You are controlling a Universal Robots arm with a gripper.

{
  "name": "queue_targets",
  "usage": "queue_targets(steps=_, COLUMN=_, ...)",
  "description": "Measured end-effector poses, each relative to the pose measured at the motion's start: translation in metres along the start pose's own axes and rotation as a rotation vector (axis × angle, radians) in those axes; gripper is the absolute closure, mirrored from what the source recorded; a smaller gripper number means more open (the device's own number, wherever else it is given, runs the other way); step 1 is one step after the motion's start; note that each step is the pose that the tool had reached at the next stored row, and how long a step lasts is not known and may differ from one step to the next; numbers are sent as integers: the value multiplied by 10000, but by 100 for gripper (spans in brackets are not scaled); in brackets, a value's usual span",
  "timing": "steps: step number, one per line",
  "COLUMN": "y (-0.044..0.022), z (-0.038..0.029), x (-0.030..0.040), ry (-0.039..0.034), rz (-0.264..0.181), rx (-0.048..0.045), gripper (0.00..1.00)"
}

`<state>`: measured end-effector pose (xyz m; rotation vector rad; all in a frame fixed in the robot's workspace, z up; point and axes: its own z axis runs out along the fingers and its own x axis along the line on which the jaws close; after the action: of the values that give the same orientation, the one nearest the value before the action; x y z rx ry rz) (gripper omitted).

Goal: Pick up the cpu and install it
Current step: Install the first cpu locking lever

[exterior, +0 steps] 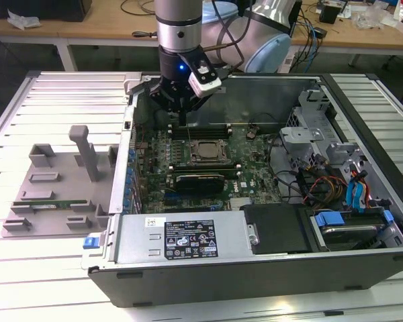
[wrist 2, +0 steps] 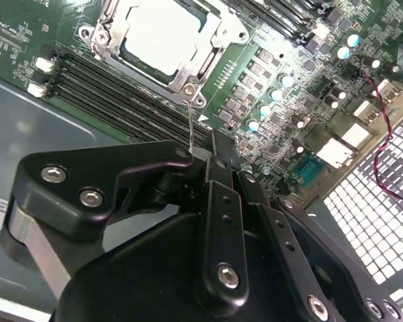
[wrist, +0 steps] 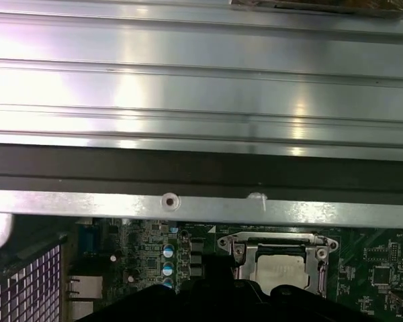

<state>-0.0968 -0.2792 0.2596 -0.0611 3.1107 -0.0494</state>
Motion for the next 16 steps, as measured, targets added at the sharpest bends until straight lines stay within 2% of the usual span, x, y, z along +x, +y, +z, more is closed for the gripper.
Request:
queue_targets(steps=12, y=-7, z=15, x=-188, ry=0, rz=-1, rx=5, gripper=89)
queue_targets(steps=16, y=-7, z=38, x=-209, ry=2, rz=0, rx=5, gripper=89)
